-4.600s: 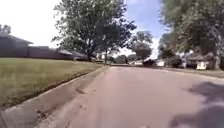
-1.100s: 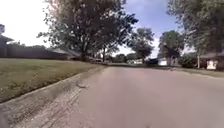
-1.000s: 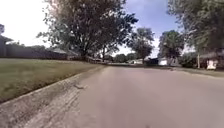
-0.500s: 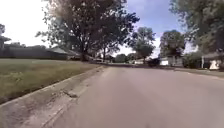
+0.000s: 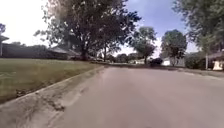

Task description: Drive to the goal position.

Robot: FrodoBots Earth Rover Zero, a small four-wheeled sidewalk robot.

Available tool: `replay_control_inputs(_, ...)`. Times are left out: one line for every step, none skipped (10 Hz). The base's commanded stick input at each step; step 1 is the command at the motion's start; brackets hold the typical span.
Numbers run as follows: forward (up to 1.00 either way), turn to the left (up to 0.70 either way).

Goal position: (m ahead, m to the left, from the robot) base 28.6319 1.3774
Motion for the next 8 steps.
replay_control_inputs(1.00,0.00)
replay_control_inputs(1.00,0.00)
replay_control_inputs(1.00,0.00)
replay_control_inputs(1.00,0.00)
replay_control_inputs(1.00,0.00)
replay_control_inputs(1.00,-0.02)
replay_control_inputs(1.00,-0.40)
replay_control_inputs(1.00,-0.22)
